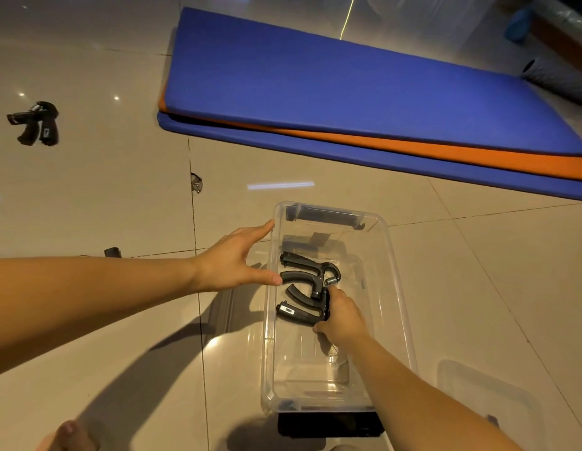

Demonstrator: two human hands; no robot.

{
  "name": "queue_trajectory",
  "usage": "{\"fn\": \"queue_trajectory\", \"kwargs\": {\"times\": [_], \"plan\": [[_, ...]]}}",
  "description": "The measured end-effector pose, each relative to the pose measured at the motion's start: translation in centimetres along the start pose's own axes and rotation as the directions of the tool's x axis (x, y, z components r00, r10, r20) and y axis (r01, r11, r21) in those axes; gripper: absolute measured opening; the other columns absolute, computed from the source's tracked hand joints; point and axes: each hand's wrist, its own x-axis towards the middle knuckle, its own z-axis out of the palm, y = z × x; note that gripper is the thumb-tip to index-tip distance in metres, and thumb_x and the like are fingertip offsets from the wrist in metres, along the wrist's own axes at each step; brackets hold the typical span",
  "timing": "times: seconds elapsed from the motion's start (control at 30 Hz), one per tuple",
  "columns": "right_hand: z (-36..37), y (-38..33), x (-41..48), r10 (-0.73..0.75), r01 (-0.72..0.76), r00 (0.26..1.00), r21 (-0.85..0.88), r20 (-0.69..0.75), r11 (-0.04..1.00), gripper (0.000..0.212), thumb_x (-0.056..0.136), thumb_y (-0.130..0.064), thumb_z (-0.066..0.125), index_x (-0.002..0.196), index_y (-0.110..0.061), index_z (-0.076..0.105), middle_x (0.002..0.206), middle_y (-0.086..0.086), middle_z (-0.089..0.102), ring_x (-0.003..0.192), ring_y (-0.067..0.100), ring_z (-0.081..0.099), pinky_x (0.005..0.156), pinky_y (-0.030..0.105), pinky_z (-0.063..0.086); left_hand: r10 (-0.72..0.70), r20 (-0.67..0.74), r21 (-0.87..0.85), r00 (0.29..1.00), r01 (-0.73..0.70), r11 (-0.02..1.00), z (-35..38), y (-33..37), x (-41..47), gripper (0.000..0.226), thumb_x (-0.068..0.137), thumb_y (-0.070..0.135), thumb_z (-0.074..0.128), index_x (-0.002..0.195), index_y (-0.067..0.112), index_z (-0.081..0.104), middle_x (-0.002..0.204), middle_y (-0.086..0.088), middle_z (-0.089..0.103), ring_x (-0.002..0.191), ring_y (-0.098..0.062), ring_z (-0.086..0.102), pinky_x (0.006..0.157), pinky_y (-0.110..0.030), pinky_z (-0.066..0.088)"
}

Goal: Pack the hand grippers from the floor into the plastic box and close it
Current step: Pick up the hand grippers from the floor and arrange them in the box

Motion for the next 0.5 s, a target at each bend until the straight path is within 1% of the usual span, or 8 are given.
{"fn": "queue_trajectory", "kwargs": {"times": [0.13,0.23,0.3,0.37,0.43,0.5], "plan": [[0.0,0.0,0.0,-0.003,0.003,1.000,0.002,-0.001,1.000,0.068,0.063,-0.020,0.091,0.120,-0.025,0.054,0.116,-0.004,0.061,0.109,0.022,0.059,0.094,0.039,0.052,0.009,0.000,0.077,1.000,-0.009,0.997,0.0,0.1,0.1,0.117,0.069,0.074,0.067,0.161,0.031,0.008,0.166,0.006,0.020,0.150,-0.014,0.021,0.121,-0.034,0.021],[-0.1,-0.1,-0.1,0.000,0.000,1.000,0.001,0.013,1.000,0.069,0.064,-0.020,0.091,0.121,-0.024,0.053,0.118,-0.003,0.061,0.110,0.023,0.060,0.095,0.040,0.052,0.017,-0.003,0.049,1.000,-0.017,0.999,0.1,0.2,0.1,0.115,0.071,0.070,0.070,0.161,0.033,0.009,0.166,0.007,0.023,0.149,-0.013,0.023,0.117,-0.030,0.022],[-0.6,-0.3,-0.3,-0.008,0.008,1.000,0.004,0.030,1.000,0.070,0.063,-0.023,0.092,0.122,-0.023,0.054,0.117,-0.003,0.061,0.110,0.023,0.060,0.093,0.039,0.052,0.027,-0.010,0.010,1.000,-0.027,1.000,0.1,0.0,-0.2,0.113,0.071,0.067,0.073,0.160,0.036,0.011,0.165,0.009,0.024,0.147,-0.008,0.023,0.114,-0.025,0.020],[-1.5,-0.5,-0.8,-0.023,0.023,1.000,0.006,0.018,1.000,0.072,0.063,-0.026,0.092,0.124,-0.023,0.054,0.117,-0.004,0.060,0.108,0.022,0.060,0.091,0.037,0.052,0.015,-0.017,0.007,1.000,-0.015,1.000,-0.3,-0.1,-1.1,0.112,0.071,0.066,0.076,0.159,0.038,0.013,0.164,0.011,0.023,0.142,-0.001,0.022,0.111,-0.023,0.019],[-2.9,-0.9,-1.6,-0.059,0.059,0.998,0.017,-0.013,0.998,0.072,0.066,-0.027,0.090,0.127,-0.022,0.053,0.115,-0.006,0.058,0.107,0.021,0.060,0.087,0.033,0.050,0.006,-0.027,0.069,1.000,-0.005,0.998,-0.9,-0.2,-2.6,0.112,0.072,0.065,0.077,0.159,0.038,0.012,0.164,0.012,0.023,0.143,-0.003,0.023,0.112,-0.022,0.020],[-4.6,-1.9,-2.4,-0.111,0.114,0.992,0.044,-0.058,0.993,0.068,0.070,-0.025,0.088,0.129,-0.021,0.054,0.111,-0.009,0.055,0.106,0.020,0.060,0.081,0.026,0.044,0.017,-0.025,0.161,1.000,-0.013,0.987,-1.6,-0.1,-4.8,0.111,0.072,0.066,0.076,0.159,0.038,0.013,0.163,0.011,0.026,0.143,-0.007,0.029,0.113,-0.023,0.024]]}}
